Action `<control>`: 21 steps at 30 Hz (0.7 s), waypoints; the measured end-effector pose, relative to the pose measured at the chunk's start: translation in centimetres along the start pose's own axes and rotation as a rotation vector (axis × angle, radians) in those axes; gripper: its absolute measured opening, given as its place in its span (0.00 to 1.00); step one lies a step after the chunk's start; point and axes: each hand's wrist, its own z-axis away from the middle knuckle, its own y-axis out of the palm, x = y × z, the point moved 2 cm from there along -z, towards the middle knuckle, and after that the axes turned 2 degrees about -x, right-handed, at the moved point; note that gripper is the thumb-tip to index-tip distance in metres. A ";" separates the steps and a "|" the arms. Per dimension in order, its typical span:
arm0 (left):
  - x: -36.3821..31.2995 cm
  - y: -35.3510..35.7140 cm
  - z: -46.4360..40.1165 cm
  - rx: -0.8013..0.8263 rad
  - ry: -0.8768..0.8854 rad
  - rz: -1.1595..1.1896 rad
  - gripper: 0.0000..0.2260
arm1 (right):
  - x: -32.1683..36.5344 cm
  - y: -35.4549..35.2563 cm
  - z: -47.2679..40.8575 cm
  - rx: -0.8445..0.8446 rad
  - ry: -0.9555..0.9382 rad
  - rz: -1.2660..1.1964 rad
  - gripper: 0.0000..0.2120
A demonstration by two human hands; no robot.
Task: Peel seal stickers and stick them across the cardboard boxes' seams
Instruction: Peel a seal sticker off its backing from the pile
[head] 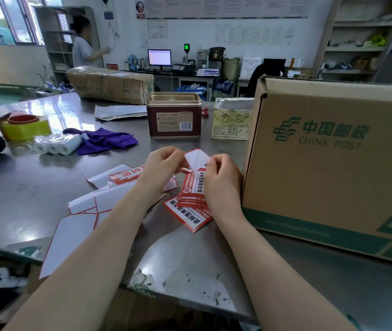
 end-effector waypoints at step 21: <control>1.0 -6.3 -0.2 -0.429 0.085 -0.717 0.12 | 0.2 0.4 -0.1 -0.013 0.025 0.030 0.06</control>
